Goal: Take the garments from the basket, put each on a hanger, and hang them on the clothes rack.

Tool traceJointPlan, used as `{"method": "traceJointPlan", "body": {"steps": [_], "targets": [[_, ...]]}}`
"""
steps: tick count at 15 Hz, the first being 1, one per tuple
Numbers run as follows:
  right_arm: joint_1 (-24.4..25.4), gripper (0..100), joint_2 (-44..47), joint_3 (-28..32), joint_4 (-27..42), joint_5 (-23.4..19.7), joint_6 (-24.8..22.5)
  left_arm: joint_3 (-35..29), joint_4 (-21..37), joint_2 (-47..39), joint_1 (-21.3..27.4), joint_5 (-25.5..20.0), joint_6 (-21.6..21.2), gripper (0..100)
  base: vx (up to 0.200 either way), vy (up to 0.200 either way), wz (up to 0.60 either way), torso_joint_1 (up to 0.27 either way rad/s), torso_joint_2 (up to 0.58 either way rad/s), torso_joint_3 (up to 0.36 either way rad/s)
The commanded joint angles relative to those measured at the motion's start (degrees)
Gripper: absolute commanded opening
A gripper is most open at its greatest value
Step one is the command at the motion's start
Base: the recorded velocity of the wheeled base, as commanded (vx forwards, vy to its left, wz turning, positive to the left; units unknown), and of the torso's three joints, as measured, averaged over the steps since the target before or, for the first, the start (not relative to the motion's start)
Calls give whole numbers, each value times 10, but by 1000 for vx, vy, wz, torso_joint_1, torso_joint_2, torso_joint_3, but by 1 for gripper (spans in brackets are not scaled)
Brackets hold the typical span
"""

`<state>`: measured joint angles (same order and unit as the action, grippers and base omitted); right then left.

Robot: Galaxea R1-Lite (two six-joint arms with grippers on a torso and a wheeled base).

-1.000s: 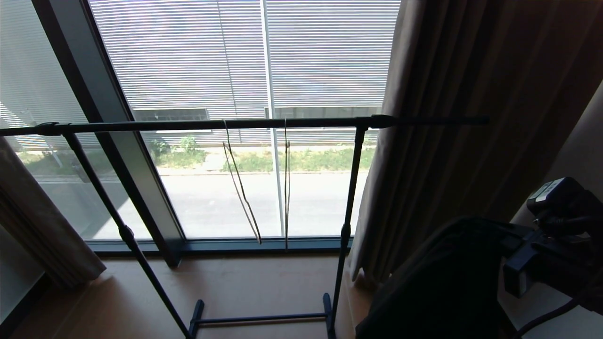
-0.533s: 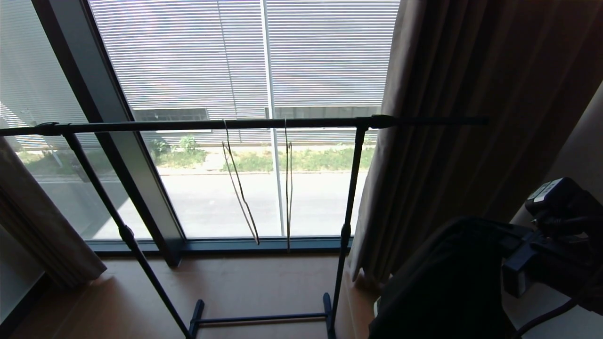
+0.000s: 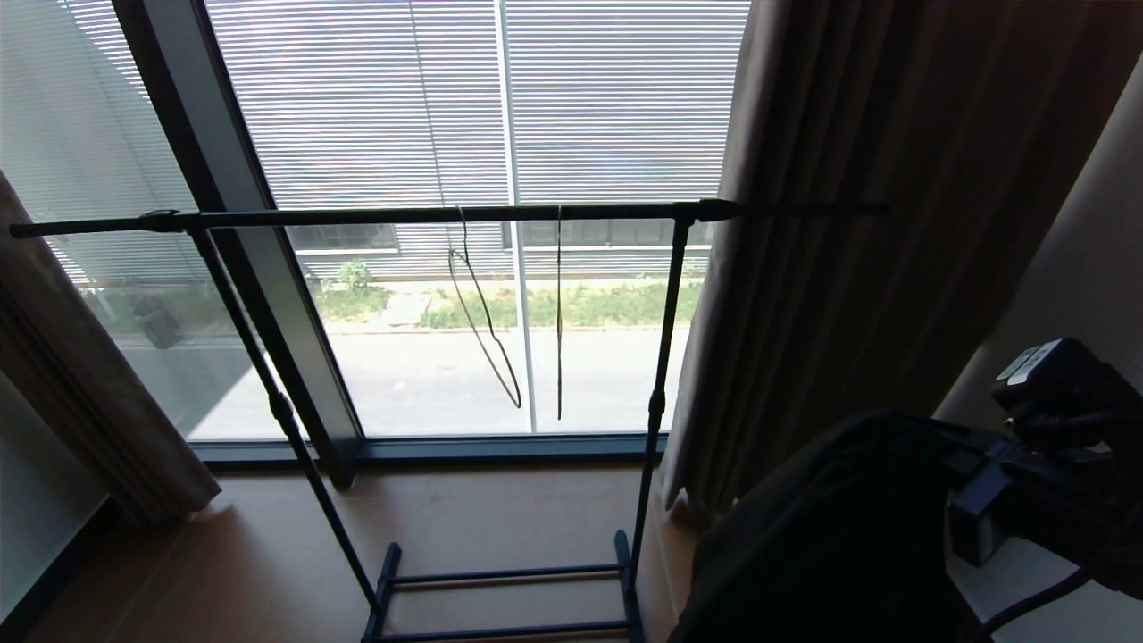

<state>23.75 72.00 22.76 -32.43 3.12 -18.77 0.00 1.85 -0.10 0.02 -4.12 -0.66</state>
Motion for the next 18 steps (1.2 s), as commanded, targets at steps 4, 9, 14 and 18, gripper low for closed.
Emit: {"method": "traceJointPlan", "body": {"steps": [4, 9, 14, 18], "targets": [[0, 0, 9, 1, 0, 0, 1, 0, 0, 0, 0, 1, 0, 100, 0, 150, 0, 5, 1, 2], [77, 0, 31, 20, 1, 49, 34, 0, 1, -2, 0, -1, -28, 100, 0, 0, 0, 0, 0, 0], [113, 0, 127, 140, 19, 51, 113, -144, 0, -263, 20, -47, -31, 100, 0, 0, 0, 0, 0, 0], [139, 0, 182, 268, 112, 72, 203, -227, -27, -479, 96, -73, 3, 100, 0, 0, 0, 0, 0, 0]]}}
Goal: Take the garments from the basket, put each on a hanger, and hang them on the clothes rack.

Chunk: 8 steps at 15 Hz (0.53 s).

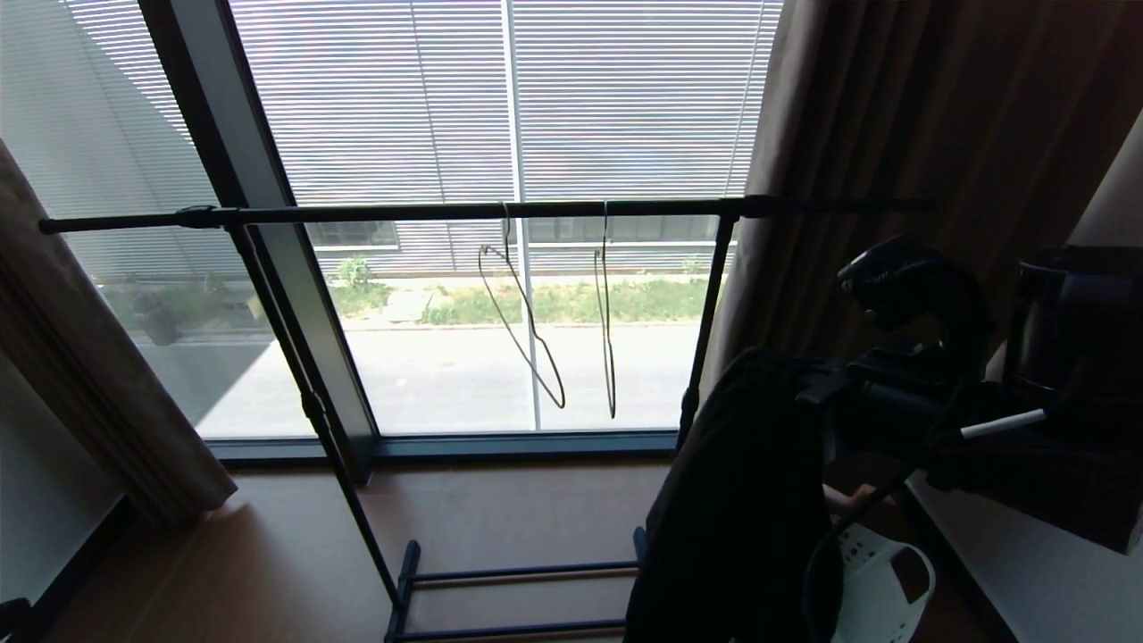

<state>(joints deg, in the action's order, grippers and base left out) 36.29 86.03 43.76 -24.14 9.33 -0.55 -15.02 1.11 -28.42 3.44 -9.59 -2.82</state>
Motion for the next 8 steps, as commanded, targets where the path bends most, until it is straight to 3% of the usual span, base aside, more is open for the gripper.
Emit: {"method": "traceJointPlan", "body": {"steps": [1, 6, 8], "targets": [[28, 0, 57, 110, 81, 22, 40, -86, -61, -266, 124, -17, 44, 100, 0, 0, 0, 0, 0, 0], [80, 0, 107, 272, 239, 25, 120, -90, -217, -457, 257, -12, 99, 100, 0, 0, 0, 0, 0, 0], [96, 0, 137, 313, 255, 47, 122, -100, -277, -517, 309, -11, 111, 100, 0, 0, 0, 0, 0, 0]]}}
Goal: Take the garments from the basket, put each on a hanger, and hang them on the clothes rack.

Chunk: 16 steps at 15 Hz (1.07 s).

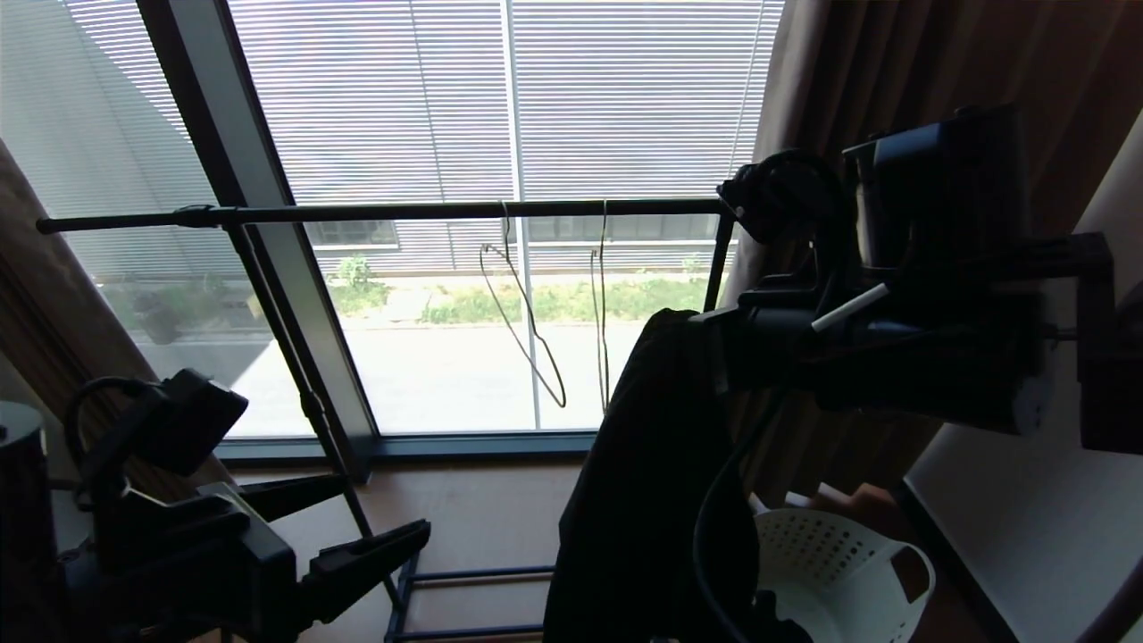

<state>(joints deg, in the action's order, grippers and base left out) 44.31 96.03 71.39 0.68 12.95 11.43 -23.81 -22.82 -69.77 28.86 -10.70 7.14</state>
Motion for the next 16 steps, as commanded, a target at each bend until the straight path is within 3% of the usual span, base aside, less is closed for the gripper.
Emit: {"method": "traceJointPlan", "body": {"steps": [1, 8, 16], "targets": [[22, 0, 56, 53, 6, 28, 3, -19, -57, -126, 74, 0, 16, 100, 0, 0, 0, 0, 0, 0], [40, 0, 93, 105, 20, 38, 3, -90, -79, -220, 151, -2, 23, 100, 0, 0, 0, 0, 0, 0], [46, 0, 88, 104, 18, 38, 15, -150, -79, -304, 170, 11, 39, 100, 0, 0, 0, 0, 0, 0]]}}
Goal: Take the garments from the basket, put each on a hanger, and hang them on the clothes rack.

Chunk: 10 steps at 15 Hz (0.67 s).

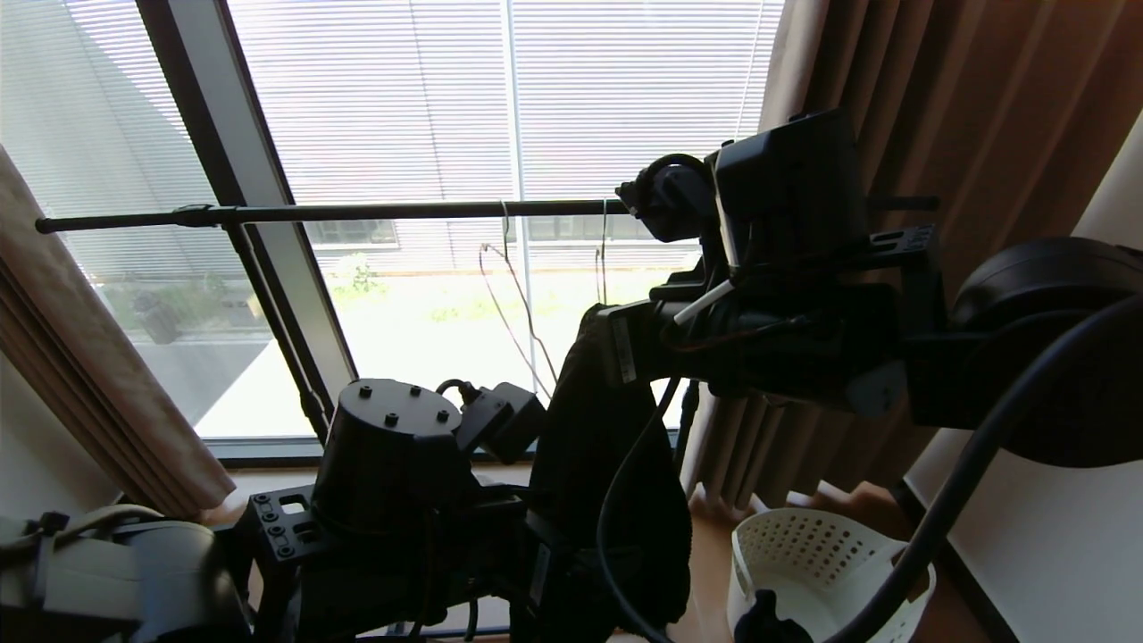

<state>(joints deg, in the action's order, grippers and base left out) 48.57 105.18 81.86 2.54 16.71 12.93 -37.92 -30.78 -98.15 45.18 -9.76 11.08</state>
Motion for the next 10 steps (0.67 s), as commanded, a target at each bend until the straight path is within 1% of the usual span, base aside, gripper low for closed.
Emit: {"method": "traceJointPlan", "body": {"steps": [1, 3, 6, 10], "targets": [[6, 0, -4, 1, -1, 0, 4, -13, 0, -33, 10, 14, 0, 100, 0, 0, 0, 0, 0, 0], [7, 0, -12, 0, -1, 1, 9, -22, -1, -67, 10, 43, -1, 100, 0, 0, 0, 0, 0, 0], [6, 0, -34, -4, 1, 2, 25, -28, -2, -94, 9, 73, 0, 100, 0, 0, 0, 0, 0, 0], [6, 0, -52, -5, 1, 6, 39, -28, -24, -126, 10, 81, 0, 100, 0, 0, 0, 0, 0, 0]]}}
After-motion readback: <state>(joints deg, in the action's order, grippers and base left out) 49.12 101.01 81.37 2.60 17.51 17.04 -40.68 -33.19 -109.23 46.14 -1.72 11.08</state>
